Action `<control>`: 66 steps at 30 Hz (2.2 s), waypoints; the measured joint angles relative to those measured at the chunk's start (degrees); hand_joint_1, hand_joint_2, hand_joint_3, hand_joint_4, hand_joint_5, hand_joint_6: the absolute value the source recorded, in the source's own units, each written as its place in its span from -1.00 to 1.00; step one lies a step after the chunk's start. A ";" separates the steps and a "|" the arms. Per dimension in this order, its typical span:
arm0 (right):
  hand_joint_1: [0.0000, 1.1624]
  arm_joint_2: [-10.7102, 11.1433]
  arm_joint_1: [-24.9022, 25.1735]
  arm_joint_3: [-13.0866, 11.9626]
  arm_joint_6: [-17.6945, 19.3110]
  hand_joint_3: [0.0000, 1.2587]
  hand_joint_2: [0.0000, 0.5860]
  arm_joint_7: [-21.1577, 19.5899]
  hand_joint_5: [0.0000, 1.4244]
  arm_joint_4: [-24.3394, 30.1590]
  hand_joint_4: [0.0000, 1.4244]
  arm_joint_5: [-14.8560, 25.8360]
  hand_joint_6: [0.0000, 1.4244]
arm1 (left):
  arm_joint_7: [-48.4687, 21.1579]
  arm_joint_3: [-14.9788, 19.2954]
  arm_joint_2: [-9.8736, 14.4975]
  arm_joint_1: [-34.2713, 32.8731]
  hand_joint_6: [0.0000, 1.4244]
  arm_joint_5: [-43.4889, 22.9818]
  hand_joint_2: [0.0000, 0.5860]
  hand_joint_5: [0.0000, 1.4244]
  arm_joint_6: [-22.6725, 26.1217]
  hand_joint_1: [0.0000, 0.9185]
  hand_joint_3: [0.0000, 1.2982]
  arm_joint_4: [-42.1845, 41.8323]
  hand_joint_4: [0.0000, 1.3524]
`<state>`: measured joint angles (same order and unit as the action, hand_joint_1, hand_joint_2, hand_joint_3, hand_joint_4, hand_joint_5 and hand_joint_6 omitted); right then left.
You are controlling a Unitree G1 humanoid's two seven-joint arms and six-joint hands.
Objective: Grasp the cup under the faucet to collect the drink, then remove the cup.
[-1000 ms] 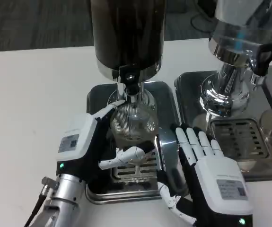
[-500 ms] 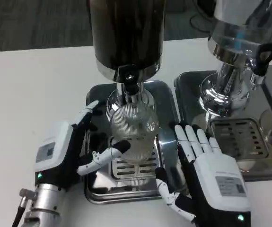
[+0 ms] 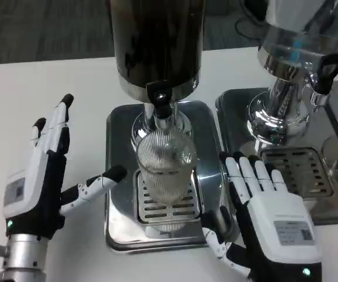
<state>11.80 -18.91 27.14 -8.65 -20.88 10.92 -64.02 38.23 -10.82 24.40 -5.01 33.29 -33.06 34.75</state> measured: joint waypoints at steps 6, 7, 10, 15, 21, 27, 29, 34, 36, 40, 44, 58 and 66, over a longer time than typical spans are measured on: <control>-0.32 0.59 1.57 0.92 -1.80 -1.00 0.10 3.04 -1.00 -0.06 -1.00 -2.22 -1.00 | -0.49 0.46 2.95 2.90 -1.00 3.44 -0.96 -1.00 1.51 -1.00 -1.00 -2.81 -1.00; -0.32 0.68 1.76 0.94 -1.79 -1.00 0.10 3.09 -1.00 -0.05 -1.00 -2.21 -1.00 | -0.50 0.53 3.16 3.39 -1.00 3.44 -0.93 -1.00 1.51 -1.00 -1.00 -3.07 -1.00; -0.26 1.75 1.84 1.52 -1.86 -1.00 0.09 1.96 -1.00 -0.08 -1.00 -4.22 -1.00 | -0.79 1.08 3.50 4.79 -1.00 2.98 -0.88 -1.00 1.30 -1.00 -1.00 -4.23 -1.00; -0.25 1.72 2.47 2.56 -1.61 -1.00 0.09 0.30 -1.00 -1.14 -1.00 -5.38 -1.00 | -1.29 1.75 4.26 5.48 -1.00 2.59 -0.82 -1.00 -0.11 -1.00 -1.00 -7.53 -1.00; -0.23 1.48 2.83 2.41 -1.72 -1.00 0.14 0.17 -1.00 -2.01 -1.00 -4.17 -1.00 | -3.43 3.72 6.19 6.85 -1.00 1.45 -0.77 -1.00 -3.74 -1.00 -1.00 -13.73 -1.00; -0.22 -0.14 2.75 3.42 -3.06 -1.00 0.14 0.16 -1.00 -2.28 -1.00 -4.31 -1.00 | -15.93 5.80 8.76 6.66 -1.00 -12.72 -0.76 -1.00 -12.93 -1.00 -1.00 -14.47 -1.00; -0.22 -0.21 2.71 3.44 -3.29 -1.00 0.14 0.16 -1.00 -2.29 -1.00 -4.20 -1.00 | -21.62 5.61 8.98 5.85 -1.00 -18.35 -0.76 -1.00 -15.62 -1.00 -1.00 -13.99 -1.00; -0.21 -0.77 2.31 4.85 -4.02 -1.00 0.14 0.15 -1.00 -2.42 -1.00 -4.30 -1.00 | -39.93 5.50 9.80 4.43 -1.00 -35.90 -0.77 -1.00 -17.88 -1.00 -1.00 -13.47 -1.00; -0.21 -0.78 2.24 4.80 -4.32 -1.00 0.14 0.15 -1.00 -2.41 -1.00 -4.22 -1.00 | -46.18 5.62 9.80 4.63 -1.00 -42.00 -0.77 -1.00 -17.04 -1.00 -1.00 -15.07 -1.00; -0.21 -0.60 1.73 4.68 -4.54 -1.00 0.15 0.16 -1.00 -2.38 -1.00 -4.13 -1.00 | -58.04 6.71 9.80 5.00 -1.00 -52.86 -0.77 -1.00 -12.06 -1.00 -1.00 -20.19 -1.00; -0.20 -0.55 1.50 4.56 -4.54 -1.00 0.16 0.16 -1.00 -2.34 -1.00 -3.21 -1.00 | -66.22 7.73 9.34 4.70 -1.00 -57.95 -0.77 -0.98 -6.06 -1.00 -1.00 -23.55 -1.00; -0.21 -0.55 1.15 3.91 -3.97 -1.00 0.21 -0.20 -1.00 -2.34 -1.00 -1.71 -1.00 | -75.33 8.03 1.74 -1.60 -1.00 -55.45 -0.76 -0.99 1.83 -1.00 -0.99 -24.32 -1.00; -0.21 -1.04 0.78 3.52 -4.03 -1.00 0.22 -0.73 -1.00 -2.34 -1.00 -1.57 -1.00 | -76.95 8.27 -1.22 -4.49 -0.99 -54.03 -0.75 -0.95 2.91 -1.00 -0.92 -22.22 -1.00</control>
<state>10.76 -18.13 30.66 -12.68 -21.61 8.58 -65.60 -38.73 -2.55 23.19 -9.49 -20.74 -30.16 12.53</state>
